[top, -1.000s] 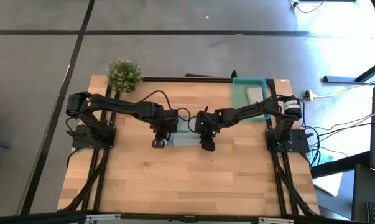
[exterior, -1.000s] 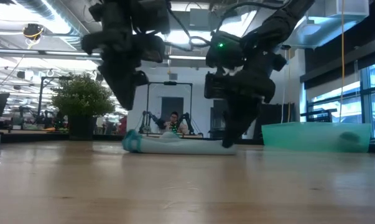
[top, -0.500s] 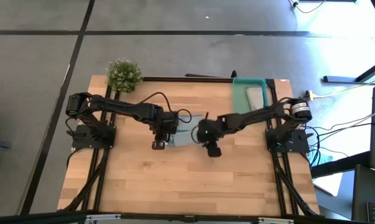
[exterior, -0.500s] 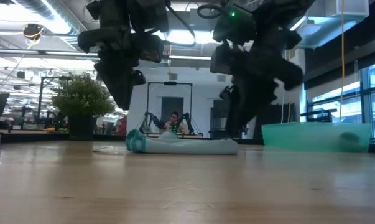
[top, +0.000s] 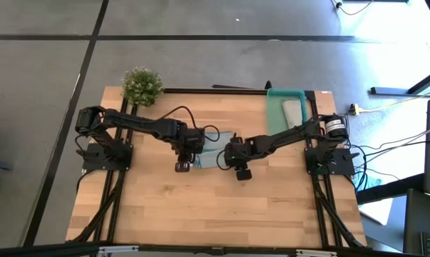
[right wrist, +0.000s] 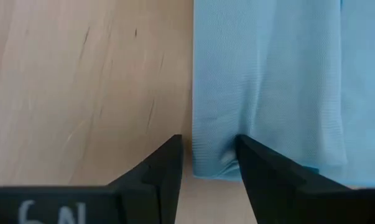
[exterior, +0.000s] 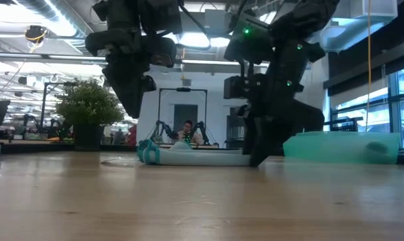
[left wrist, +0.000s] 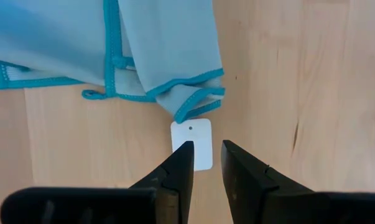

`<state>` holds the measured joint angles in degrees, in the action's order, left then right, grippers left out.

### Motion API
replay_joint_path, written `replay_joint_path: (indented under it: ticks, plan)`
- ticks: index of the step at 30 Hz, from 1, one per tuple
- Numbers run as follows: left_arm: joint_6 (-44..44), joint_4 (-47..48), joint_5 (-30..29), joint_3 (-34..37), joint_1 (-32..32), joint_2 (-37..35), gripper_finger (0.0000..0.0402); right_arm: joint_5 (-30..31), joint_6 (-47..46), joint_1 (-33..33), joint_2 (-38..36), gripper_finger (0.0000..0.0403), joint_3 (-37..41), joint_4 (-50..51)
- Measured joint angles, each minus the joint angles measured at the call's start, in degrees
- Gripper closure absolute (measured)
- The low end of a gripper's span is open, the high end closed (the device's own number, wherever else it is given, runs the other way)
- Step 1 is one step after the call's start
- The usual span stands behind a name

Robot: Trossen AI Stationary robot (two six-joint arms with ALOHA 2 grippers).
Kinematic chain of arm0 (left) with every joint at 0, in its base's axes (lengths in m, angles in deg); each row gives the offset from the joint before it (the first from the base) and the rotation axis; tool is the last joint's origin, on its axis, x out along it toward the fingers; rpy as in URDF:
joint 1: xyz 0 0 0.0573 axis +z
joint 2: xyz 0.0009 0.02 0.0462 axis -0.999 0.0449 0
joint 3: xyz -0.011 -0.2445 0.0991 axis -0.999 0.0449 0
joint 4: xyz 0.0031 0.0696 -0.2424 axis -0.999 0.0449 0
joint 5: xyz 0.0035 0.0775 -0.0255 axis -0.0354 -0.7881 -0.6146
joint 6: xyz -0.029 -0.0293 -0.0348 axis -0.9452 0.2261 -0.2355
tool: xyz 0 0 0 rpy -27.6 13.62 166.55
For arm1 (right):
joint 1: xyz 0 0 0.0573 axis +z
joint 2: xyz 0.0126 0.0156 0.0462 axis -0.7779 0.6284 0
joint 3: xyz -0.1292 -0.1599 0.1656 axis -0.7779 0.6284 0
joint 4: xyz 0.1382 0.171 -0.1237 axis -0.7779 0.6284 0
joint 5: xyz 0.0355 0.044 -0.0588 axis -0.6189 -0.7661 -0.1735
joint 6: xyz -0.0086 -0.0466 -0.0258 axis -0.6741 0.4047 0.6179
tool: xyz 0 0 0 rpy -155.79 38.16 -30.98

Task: Roll microfiber towels into tight, uniform cylinder then place into a basket
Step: Roll the blue towel

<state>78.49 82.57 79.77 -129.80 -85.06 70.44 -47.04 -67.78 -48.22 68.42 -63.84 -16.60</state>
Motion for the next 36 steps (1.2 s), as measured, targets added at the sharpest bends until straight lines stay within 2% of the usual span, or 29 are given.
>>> replay_joint_path:
  ticks: [5, 7, 9, 13, 15, 22, 27, 36]
  plan:
    - [0.0, 0.0, 0.0, 0.0, -0.7, 0.0, 0.0324, 0.3, -2.5, -0.1, 0.6, 0.025, 0.0, 0.1]
    - [0.0, 0.0, 0.0, 0.0, -0.9, 0.0, 0.0324, 0.1, -3.1, -0.3, 0.6, 0.0263, 0.0, 0.2]
    - [0.0, 0.0, 0.0, 0.0, -1.0, 0.0, 0.0324, 0.1, -5.9, -0.5, 0.7, 0.0294, 0.0, 0.1]
    - [-0.1, 0.0, 0.0, 0.0, -1.0, 0.0, 0.0324, -0.5, -8.0, -1.3, 0.7, 0.0381, -0.6, 1.1]
    - [-0.1, 0.0, 0.0, 0.0, -1.0, 0.0, 0.0324, -1.8, -8.9, -1.9, 0.7, 0.0385, -1.2, 1.9]
    - [0.2, 0.2, 0.0, 0.0, -1.0, -0.2, 0.0325, -20.0, -10.5, -6.7, 1.3, 0.0392, -5.2, 7.7]
    - [0.3, 0.3, 0.0, 0.0, -1.0, -1.0, 0.0325, -28.7, -10.5, -11.7, 1.2, 0.0392, -9.5, 10.2]
    - [0.4, 0.2, 0.0, -0.1, -2.0, -1.2, 0.0325, -43.9, -17.1, -20.6, 1.1, 0.0392, -10.4, 10.0]
